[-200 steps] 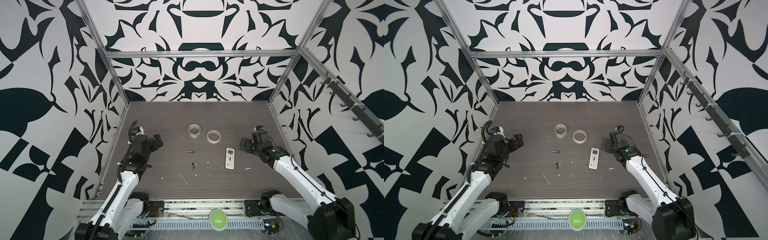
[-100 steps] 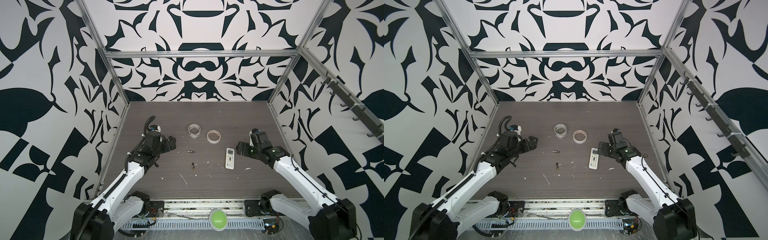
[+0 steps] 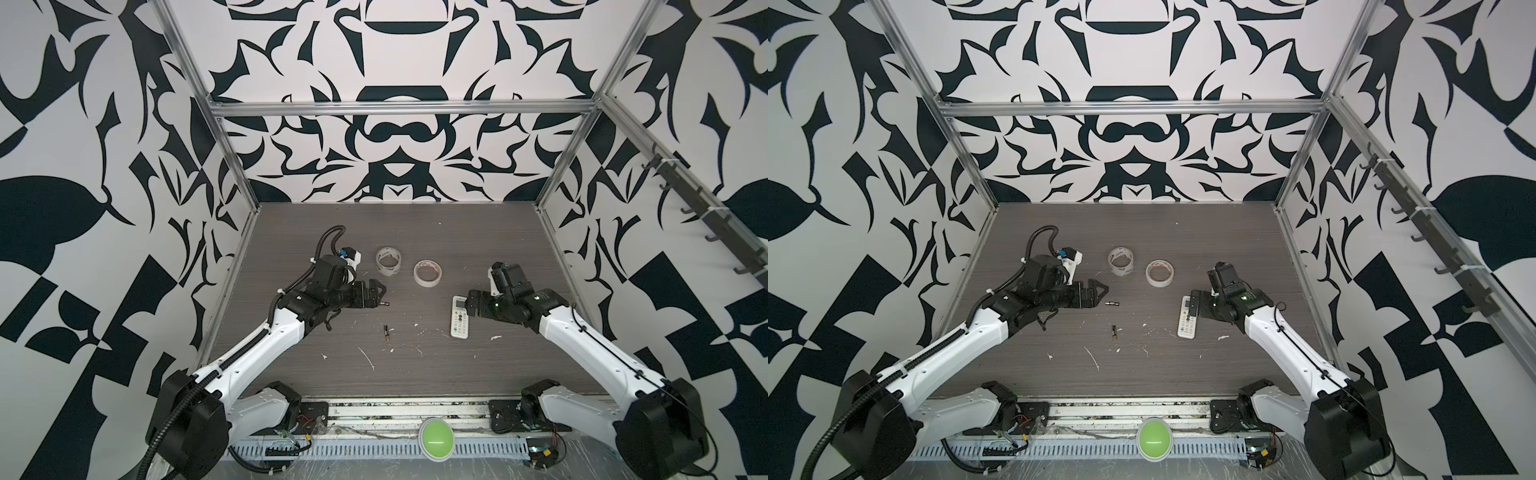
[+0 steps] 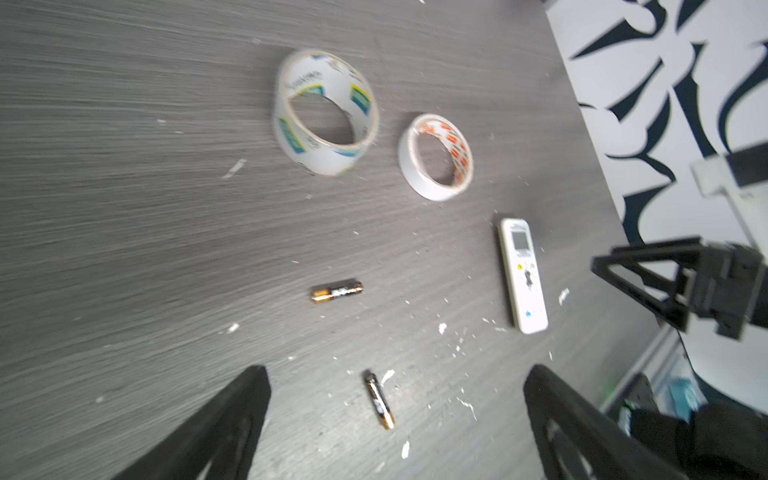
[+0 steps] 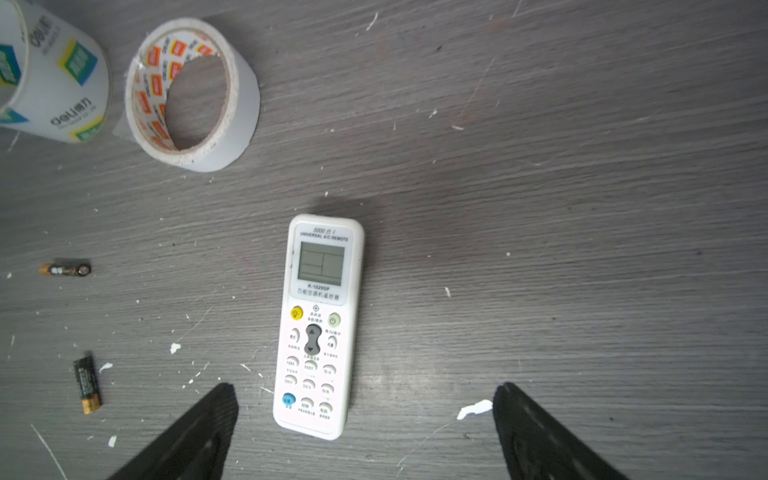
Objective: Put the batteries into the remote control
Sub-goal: 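Raise both arms and move the grippers toward the remote and batteries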
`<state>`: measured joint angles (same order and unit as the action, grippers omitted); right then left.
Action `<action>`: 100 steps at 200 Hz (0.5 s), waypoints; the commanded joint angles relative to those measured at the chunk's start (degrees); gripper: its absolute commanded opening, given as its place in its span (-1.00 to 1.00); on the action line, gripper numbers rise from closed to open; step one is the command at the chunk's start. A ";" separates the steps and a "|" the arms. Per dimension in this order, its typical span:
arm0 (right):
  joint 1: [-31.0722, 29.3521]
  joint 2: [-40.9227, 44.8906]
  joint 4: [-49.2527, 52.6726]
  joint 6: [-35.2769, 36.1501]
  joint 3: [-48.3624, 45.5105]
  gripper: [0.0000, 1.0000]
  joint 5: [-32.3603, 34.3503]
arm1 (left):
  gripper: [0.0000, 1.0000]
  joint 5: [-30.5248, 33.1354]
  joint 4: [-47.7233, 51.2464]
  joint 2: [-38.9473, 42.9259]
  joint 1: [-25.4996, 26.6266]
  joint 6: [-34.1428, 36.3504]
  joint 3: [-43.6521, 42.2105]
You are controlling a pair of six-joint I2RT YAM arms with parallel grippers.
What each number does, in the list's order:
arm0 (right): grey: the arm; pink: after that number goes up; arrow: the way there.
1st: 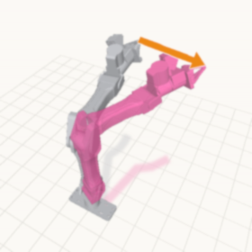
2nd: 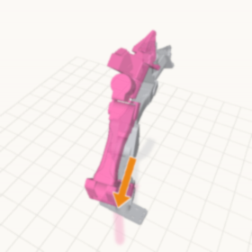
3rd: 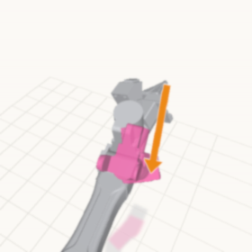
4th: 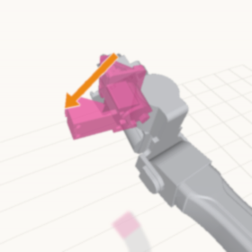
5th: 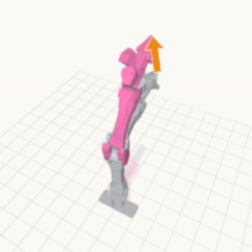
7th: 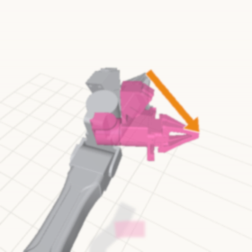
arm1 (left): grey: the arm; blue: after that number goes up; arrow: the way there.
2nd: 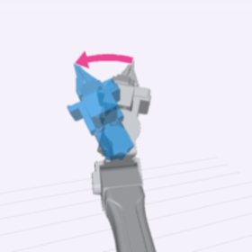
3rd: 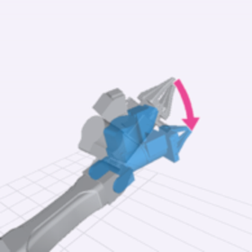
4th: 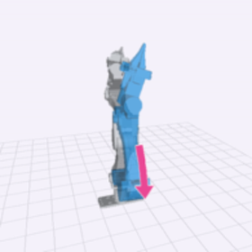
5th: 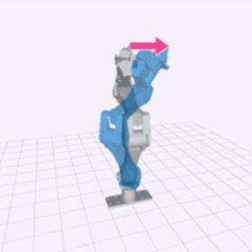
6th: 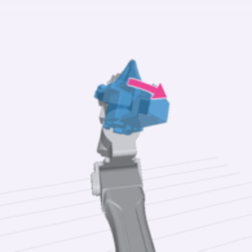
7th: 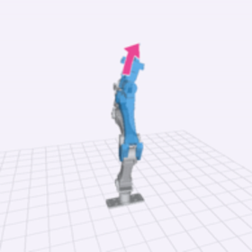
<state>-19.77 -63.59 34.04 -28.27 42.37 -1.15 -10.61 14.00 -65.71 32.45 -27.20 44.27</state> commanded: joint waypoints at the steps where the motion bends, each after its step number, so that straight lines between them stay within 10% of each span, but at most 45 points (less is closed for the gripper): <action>1: -1.13 0.23 -0.87 0.50 1.80 1.00 -0.39 | 0.98 -4.68 -1.53 0.40 1.20 1.54 0.80; 100: -7.69 -3.50 -3.75 -2.33 2.02 0.99 2.11 | 0.99 -9.55 -2.21 0.77 5.94 7.02 0.20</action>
<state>-26.48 -66.74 31.57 -29.65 42.37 -0.69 -17.82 12.58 -65.69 37.43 -22.57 44.27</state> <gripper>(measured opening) 0.997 0.992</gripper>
